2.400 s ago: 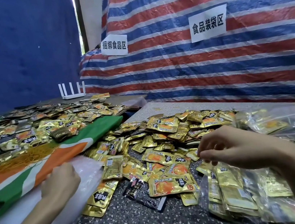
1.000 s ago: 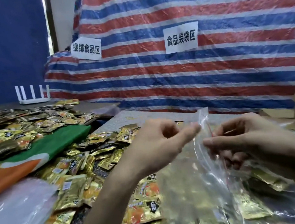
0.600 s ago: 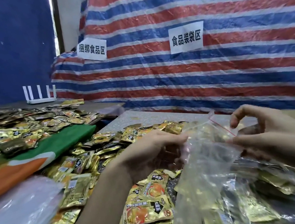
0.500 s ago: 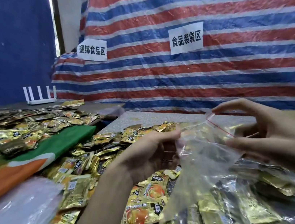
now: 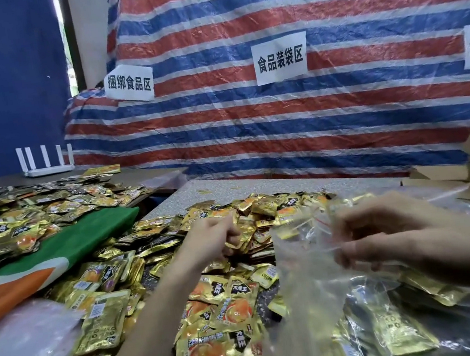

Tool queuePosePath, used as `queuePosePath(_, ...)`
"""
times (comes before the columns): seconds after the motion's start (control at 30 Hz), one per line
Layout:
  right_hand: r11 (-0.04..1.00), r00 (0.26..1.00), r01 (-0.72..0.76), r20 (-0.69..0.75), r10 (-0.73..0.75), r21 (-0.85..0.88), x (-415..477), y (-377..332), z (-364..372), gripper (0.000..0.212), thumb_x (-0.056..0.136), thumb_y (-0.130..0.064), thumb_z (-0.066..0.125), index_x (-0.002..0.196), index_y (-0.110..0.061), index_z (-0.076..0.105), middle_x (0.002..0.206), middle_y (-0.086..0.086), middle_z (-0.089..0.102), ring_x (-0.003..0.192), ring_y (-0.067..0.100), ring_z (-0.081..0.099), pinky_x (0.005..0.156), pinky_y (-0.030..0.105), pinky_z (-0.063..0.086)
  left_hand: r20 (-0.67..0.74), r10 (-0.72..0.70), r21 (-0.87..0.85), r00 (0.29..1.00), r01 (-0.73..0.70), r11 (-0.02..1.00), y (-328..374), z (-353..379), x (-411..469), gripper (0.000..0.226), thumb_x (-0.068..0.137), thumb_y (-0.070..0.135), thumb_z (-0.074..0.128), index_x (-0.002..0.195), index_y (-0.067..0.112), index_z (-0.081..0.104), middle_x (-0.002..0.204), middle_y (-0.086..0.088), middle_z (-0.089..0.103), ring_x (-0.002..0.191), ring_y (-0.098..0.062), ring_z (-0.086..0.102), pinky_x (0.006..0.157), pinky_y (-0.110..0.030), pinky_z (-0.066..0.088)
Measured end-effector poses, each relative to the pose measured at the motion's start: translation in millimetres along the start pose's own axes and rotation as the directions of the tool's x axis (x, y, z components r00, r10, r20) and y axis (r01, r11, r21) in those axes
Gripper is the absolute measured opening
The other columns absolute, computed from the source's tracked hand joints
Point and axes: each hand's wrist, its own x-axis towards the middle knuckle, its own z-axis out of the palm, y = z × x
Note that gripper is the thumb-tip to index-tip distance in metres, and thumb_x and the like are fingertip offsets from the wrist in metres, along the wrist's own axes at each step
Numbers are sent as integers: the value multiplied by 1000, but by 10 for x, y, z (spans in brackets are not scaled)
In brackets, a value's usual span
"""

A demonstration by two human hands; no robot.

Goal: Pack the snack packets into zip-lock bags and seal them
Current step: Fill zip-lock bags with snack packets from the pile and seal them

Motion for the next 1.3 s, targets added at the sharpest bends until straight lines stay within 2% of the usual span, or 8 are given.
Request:
queuePosePath(0.1,999,999,30,-21,-31,-24,22,-10,6,30,66,-52,57,73,-25,68,77,2,67,74,16,60,75,47,46,-212,95,363,973,-12,932,-314,28,469,16,98,15,54,110,15,66,106,-4,66,88,-15,61,74,-31,50)
queuePosePath(0.27,1000,1000,5,16,-4,-10,98,10,38,12,69,-33,58,72,-26,68,77,-3,68,79,12,62,80,46,48,-80,189,855,979,-30,518,-713,7,1141,65,84,13,61,144,27,41,152,-2,41,142,-24,32,119,-53,21)
queuePosePath(0.4,999,998,-49,46,50,-19,106,18,21,19,70,-31,57,83,-27,70,88,-10,72,90,4,66,89,40,52,5,26,884,1000,-17,467,-857,-21,1448,82,87,12,56,157,30,17,166,1,12,154,-25,-2,119,-59,-4)
queuePosePath(0.67,1000,1000,-19,9,19,-5,137,50,34,9,81,-27,63,85,-24,71,89,-12,72,88,1,66,87,35,53,-161,269,917,950,42,397,-909,26,1296,48,87,18,68,132,30,58,146,2,46,138,-22,35,117,-46,25)
queuePosePath(0.83,999,1000,5,5,-4,-36,161,91,59,10,94,-34,66,89,-27,70,91,-13,71,88,0,66,80,26,53,-396,131,641,909,171,748,-794,-74,983,35,92,36,68,127,34,64,118,4,68,116,-22,57,107,-42,39)
queuePosePath(0.93,997,1000,0,2,0,-71,180,96,75,10,93,-38,66,89,-30,69,91,-16,70,86,-3,65,76,23,52,-535,41,172,844,62,983,-532,-114,701,19,94,32,66,108,20,71,79,3,69,69,-18,64,64,-31,54)
queuePosePath(1.13,993,999,-17,31,21,-117,218,34,138,13,93,-39,66,93,-27,70,95,-8,72,88,4,67,83,30,56,-394,54,-433,918,-237,870,293,-185,-11,3,89,19,71,90,20,69,75,-1,74,58,-11,70,51,-24,48)
queuePosePath(1.3,993,997,-13,68,22,-121,252,-20,215,13,92,-41,67,94,-29,71,95,-13,72,88,2,67,84,31,57,-258,232,-476,938,-332,814,679,-200,-576,12,79,21,76,84,13,69,74,-1,75,65,-16,72,57,-35,57)
